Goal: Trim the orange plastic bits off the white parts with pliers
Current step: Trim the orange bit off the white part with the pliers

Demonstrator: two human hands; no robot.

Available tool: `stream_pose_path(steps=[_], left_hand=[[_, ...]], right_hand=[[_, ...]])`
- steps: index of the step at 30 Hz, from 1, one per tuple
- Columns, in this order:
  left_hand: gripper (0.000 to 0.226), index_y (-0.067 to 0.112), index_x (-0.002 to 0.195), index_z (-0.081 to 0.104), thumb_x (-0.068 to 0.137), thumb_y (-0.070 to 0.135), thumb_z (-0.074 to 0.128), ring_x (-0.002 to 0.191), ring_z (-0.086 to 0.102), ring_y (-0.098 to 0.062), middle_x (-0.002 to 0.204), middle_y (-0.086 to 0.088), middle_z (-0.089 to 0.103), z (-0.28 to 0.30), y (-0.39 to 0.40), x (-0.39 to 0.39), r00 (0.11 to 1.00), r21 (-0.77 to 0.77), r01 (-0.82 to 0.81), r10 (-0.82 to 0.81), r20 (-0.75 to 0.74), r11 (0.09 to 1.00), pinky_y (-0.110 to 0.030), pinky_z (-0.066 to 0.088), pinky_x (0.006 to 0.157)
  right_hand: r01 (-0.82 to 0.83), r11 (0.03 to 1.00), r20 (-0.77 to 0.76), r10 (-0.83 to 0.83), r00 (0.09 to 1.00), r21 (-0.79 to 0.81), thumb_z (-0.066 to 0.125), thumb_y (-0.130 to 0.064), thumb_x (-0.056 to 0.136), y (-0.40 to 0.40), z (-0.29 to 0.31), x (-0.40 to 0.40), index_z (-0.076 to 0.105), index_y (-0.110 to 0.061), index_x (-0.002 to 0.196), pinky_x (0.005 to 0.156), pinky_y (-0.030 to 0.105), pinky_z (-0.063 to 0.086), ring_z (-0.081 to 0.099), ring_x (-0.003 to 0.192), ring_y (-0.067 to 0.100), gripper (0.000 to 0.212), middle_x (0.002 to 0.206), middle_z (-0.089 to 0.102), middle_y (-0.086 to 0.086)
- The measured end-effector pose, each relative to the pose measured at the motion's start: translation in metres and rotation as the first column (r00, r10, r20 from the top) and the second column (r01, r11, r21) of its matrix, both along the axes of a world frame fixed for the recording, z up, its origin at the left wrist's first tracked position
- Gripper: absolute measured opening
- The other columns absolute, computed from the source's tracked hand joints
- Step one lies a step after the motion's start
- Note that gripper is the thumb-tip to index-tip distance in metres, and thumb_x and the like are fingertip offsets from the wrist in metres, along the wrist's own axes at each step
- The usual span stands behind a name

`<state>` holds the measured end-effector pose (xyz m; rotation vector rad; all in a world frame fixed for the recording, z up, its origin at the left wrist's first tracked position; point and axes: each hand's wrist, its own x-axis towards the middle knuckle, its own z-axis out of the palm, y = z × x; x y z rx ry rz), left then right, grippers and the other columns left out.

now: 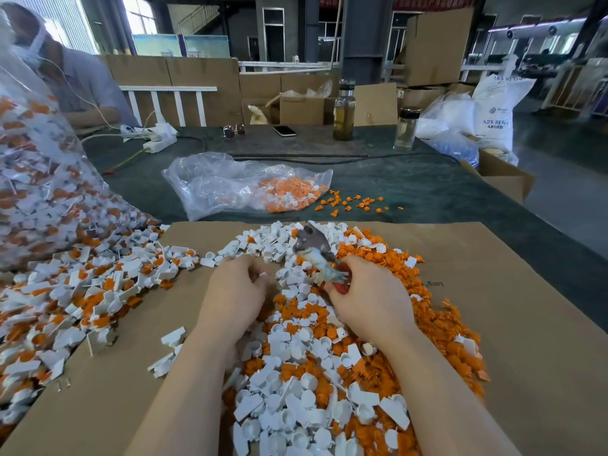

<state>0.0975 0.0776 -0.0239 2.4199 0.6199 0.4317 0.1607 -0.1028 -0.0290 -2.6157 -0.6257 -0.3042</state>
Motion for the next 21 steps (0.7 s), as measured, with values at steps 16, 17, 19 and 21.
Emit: stream_pose_path(steps=[16,17,19,21], left_hand=[[0.005,0.012,0.092,0.075,0.088,0.012,0.073,0.085,0.072,-0.015,0.085,-0.003,0.078,0.016,-0.042,0.003,0.926,-0.882,0.253,0.164,0.339,0.397,-0.027,0.055,0.076],[0.003,0.015,0.089,0.076,0.087,0.013,0.075,0.082,0.070,-0.014,0.085,-0.002,0.077,0.016,-0.042,0.003,0.927,-0.869,0.242,0.162,0.338,0.431,-0.027,0.053,0.076],[0.002,0.015,0.087,0.076,0.085,0.014,0.076,0.074,0.065,-0.014,0.082,-0.003,0.076,0.016,-0.044,0.003,0.921,-0.848,0.235,0.171,0.350,0.475,-0.026,0.051,0.070],[0.007,0.011,0.088,0.076,0.082,0.013,0.079,0.068,0.067,-0.015,0.076,-0.005,0.074,0.018,-0.047,0.002,0.915,-0.826,0.224,0.180,0.360,0.517,-0.026,0.054,0.066]], right_hand=[[-0.051,0.765,-0.136,0.178,0.975,0.642,0.069,-0.023,0.088,-0.001,0.016,-0.007,0.067,-0.024,0.099,0.067,0.006,0.047,0.059,0.084,-0.005,0.012,0.085,0.065,-0.014],[-0.052,0.760,-0.127,0.175,0.976,0.648,0.069,-0.024,0.087,-0.001,0.016,-0.008,0.066,-0.025,0.098,0.067,0.006,0.046,0.059,0.084,-0.005,0.011,0.084,0.065,-0.015],[-0.057,0.760,-0.099,0.158,0.983,0.647,0.070,-0.025,0.087,0.001,0.016,-0.009,0.064,-0.026,0.095,0.065,0.006,0.045,0.059,0.082,-0.006,0.011,0.082,0.064,-0.016],[-0.063,0.769,-0.068,0.136,0.988,0.636,0.071,-0.026,0.086,0.002,0.017,-0.009,0.063,-0.026,0.094,0.062,0.006,0.044,0.059,0.079,-0.006,0.012,0.080,0.063,-0.016]])
